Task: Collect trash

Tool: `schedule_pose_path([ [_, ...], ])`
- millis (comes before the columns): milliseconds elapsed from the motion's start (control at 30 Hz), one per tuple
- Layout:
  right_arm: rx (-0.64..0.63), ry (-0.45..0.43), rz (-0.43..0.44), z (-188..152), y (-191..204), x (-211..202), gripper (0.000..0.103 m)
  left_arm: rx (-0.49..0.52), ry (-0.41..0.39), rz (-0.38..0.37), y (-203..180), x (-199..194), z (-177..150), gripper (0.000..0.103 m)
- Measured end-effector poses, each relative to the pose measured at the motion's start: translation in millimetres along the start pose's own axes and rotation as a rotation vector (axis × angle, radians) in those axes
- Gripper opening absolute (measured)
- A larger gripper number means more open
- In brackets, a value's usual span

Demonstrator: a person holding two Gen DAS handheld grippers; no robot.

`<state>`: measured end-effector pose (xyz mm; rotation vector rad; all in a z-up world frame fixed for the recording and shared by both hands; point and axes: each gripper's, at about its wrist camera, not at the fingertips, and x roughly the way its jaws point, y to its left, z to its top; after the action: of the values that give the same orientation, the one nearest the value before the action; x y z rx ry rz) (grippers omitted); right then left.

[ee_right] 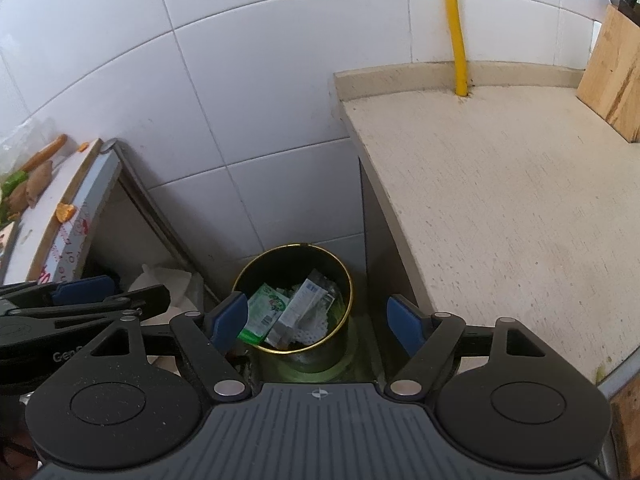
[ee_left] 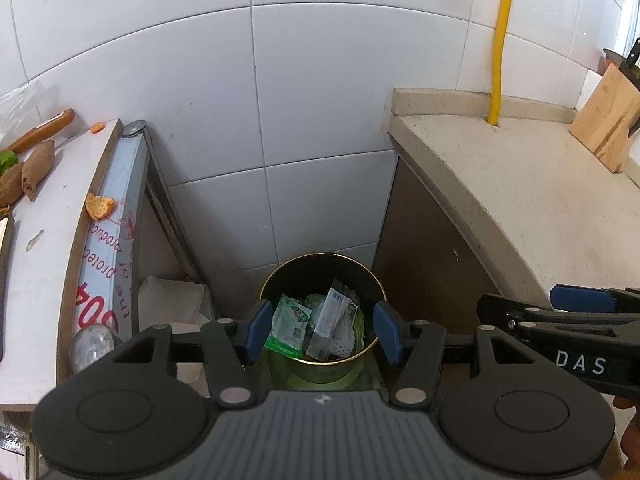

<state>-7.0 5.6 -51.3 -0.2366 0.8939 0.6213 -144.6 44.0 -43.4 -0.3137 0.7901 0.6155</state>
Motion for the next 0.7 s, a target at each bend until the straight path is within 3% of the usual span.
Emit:
schedule_pose_path([
  [133, -0.001, 0.010, -0.001, -1.5, 0.4, 1.9, 0.083, -0.003, 0.002, 0.000, 0.3, -0.7, -2.2, 0.057],
  [700, -0.015, 0.018, 0.007, -2.8, 2.8, 2.0, 0.083, -0.017, 0.001, 0.009, 3.8, -2.6, -5.3, 0.058],
])
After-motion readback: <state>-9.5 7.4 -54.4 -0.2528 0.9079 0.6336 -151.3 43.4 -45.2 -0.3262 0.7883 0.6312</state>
